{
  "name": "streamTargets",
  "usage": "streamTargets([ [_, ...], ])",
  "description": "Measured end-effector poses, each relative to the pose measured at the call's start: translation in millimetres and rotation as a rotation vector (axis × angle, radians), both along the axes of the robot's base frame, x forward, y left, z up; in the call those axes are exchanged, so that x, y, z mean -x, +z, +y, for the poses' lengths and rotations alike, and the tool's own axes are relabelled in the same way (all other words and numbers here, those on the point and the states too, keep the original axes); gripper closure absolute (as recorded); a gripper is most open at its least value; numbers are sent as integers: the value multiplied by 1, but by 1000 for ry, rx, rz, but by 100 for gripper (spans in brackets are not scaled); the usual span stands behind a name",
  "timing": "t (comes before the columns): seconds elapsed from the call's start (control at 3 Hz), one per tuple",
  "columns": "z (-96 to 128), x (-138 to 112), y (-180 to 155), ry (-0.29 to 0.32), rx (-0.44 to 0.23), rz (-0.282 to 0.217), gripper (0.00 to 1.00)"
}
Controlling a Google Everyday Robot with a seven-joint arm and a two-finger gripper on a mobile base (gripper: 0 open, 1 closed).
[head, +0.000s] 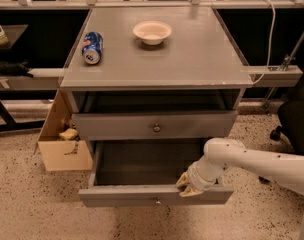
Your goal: Open middle drawer
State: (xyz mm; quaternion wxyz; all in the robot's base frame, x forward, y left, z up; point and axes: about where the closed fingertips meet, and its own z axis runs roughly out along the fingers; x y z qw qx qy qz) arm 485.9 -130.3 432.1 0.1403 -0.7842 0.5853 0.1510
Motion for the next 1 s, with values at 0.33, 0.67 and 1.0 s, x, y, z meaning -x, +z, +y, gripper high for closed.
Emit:
streamTargets([
  [0.33, 0, 0, 0, 0, 0, 0, 35],
  [0.67, 0, 0, 0, 0, 0, 0, 10],
  [1.0, 0, 0, 0, 0, 0, 0, 0],
])
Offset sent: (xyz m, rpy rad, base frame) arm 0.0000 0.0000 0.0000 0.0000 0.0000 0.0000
